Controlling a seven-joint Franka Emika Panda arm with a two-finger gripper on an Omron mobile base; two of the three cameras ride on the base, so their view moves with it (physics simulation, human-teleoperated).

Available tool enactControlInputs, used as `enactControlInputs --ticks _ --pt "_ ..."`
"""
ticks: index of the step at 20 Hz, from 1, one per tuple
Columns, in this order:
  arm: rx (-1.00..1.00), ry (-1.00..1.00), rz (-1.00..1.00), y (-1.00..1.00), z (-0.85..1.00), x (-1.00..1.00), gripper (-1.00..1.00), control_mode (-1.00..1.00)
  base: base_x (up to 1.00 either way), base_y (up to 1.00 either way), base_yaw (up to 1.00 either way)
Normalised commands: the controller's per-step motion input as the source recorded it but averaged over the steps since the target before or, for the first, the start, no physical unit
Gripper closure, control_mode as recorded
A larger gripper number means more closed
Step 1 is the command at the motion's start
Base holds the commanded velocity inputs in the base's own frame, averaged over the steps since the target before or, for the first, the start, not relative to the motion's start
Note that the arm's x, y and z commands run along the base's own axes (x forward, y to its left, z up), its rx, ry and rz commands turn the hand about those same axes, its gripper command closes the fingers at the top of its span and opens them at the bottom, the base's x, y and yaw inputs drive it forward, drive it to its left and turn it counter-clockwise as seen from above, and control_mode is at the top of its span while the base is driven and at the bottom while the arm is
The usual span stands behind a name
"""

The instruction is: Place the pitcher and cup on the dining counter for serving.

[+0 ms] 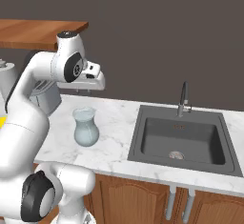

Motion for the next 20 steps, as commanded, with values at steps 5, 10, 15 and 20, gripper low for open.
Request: enactControlInputs --ticks 5,10,15,20 --pt "0.05 0.0 0.0 -0.12 -0.12 -0.09 -1.0 -1.0 0.0 0.0 0.0" --pt "0.2 0.0 0.0 -0.25 -0.55 -0.39 -1.0 -1.0 0.0 0.0 0.0" --pt "0.25 0.0 0.06 -0.15 -0.79 -0.31 -1.0 -1.0 0.0 0.0 0.0" --pt "0.11 0.0 0.19 0.0 -0.55 -0.01 -1.0 -1.0 0.0 0.0 0.0"
